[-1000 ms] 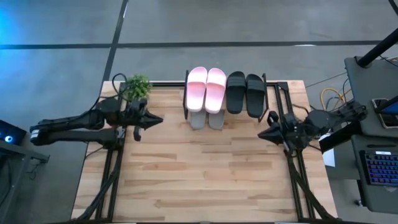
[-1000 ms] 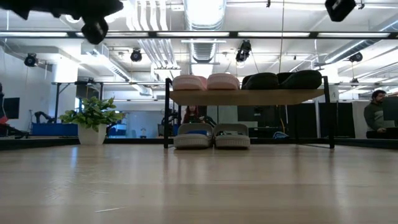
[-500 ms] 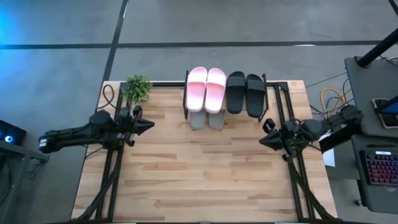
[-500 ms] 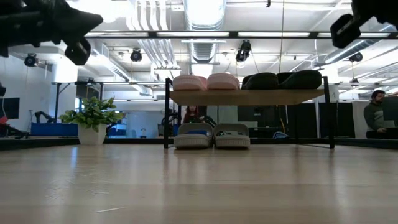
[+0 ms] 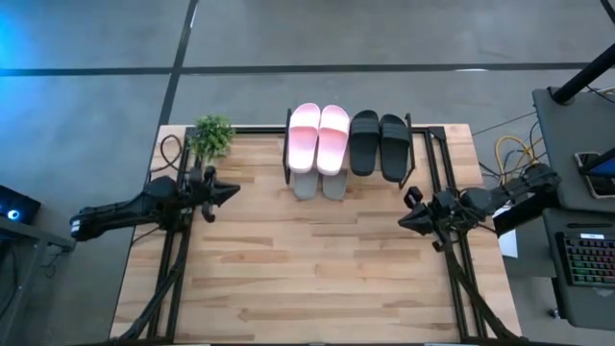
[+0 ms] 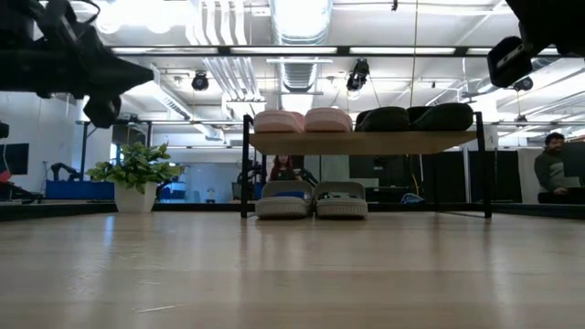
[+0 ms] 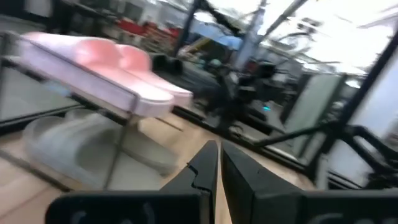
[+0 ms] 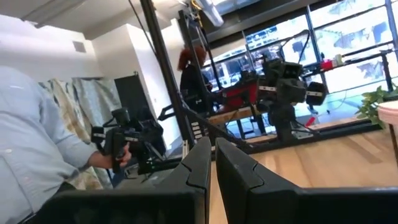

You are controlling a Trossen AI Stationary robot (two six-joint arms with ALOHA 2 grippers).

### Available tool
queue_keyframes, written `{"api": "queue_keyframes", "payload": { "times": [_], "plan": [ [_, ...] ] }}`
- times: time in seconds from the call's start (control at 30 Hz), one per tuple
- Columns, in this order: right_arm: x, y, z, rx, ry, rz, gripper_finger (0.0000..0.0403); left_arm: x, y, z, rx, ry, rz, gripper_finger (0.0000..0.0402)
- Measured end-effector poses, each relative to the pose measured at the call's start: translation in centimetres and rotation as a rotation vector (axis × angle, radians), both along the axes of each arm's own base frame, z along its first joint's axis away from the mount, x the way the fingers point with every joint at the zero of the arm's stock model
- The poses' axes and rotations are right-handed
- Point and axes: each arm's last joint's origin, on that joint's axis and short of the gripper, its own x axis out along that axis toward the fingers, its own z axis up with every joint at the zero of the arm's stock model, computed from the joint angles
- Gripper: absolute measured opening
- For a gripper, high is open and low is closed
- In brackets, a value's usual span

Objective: Pick and place slides into the shelf
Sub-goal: Return to Home Position

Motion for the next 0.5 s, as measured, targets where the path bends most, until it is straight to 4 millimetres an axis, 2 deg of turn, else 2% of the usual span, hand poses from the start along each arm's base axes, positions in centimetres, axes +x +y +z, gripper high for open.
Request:
{"api": "queue_keyframes", "payload": {
  "times": [0.2,0.33,0.43,0.5],
  "plan": [
    [0.1,-0.5,-0.2,-0.015,0.015,-0.094,0.0018,0.0,0.3,-0.1,-0.005,0.018,0.088,0.0005],
    [0.2,-1.2,-0.4,0.151,0.066,-0.263,0.0018,0.0,0.3,-0.1,-0.011,0.009,0.095,0.0005],
    [0.2,-1.4,-0.3,0.313,0.065,-0.313,0.0018,0.0,0.3,0.0,-0.009,-0.014,0.094,0.0005],
    [0.2,-1.5,-0.3,0.355,0.062,-0.330,0.0018,0.0,0.3,0.1,-0.006,-0.033,0.094,0.0005]
  ]
}}
